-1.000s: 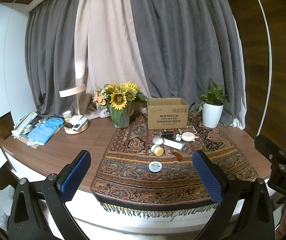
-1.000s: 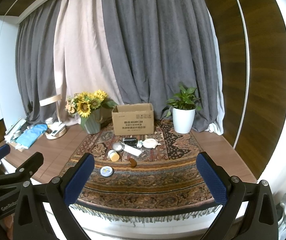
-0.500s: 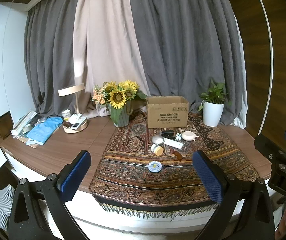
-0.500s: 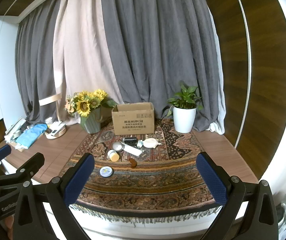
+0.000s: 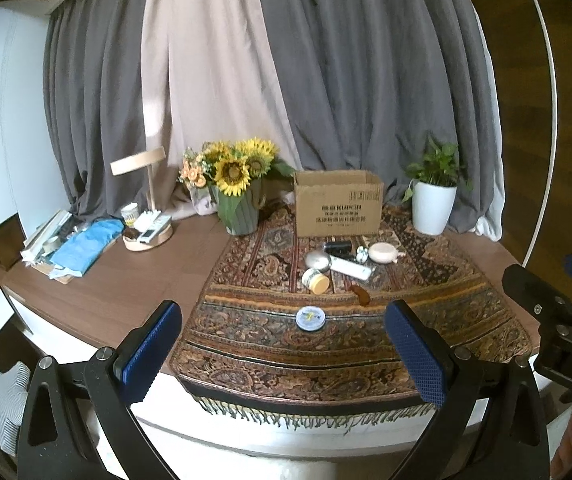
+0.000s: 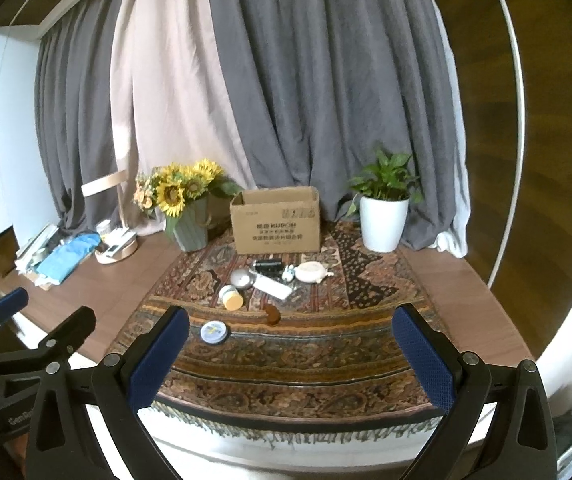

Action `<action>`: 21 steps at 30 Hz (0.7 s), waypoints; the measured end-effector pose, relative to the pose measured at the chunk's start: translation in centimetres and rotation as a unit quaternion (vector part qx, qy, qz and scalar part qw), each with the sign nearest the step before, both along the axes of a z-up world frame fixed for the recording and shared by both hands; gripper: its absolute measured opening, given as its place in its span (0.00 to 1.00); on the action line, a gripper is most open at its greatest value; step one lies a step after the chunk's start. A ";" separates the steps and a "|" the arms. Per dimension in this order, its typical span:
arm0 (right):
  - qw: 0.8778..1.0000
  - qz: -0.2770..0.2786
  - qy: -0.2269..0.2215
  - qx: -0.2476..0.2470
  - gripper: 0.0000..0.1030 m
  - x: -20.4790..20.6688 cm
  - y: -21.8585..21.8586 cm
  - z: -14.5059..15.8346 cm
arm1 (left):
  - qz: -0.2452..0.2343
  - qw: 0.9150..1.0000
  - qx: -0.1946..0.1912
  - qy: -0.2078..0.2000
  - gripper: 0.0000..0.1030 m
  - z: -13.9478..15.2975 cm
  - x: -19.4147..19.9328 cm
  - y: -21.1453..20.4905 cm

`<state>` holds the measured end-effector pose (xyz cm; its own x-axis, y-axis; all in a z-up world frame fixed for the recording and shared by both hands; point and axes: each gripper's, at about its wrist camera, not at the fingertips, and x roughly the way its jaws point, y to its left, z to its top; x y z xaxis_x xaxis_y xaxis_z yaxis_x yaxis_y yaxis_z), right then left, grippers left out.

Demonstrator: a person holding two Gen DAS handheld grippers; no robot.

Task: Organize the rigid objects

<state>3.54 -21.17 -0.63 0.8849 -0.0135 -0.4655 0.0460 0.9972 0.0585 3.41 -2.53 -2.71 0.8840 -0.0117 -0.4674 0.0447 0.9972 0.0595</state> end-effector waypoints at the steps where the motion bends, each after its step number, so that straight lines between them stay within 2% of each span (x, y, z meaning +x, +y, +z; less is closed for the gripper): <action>1: 1.000 0.004 0.004 0.001 1.00 0.4 0.0 -0.4 | 0.000 1.000 0.004 0.004 1.00 -0.3 0.3 -0.1; 8: 0.999 0.023 0.028 0.018 1.00 3.5 -0.8 -2.8 | -0.009 1.000 0.012 0.012 1.00 -2.7 3.6 -0.6; 15: 0.998 0.029 0.044 0.033 0.98 8.8 -1.1 -5.7 | -0.027 0.999 0.020 0.024 1.00 -5.4 8.9 -0.9; 21: 0.996 0.045 0.071 0.018 0.92 13.9 0.0 -8.0 | -0.040 0.997 0.023 0.066 1.00 -8.5 14.0 -0.4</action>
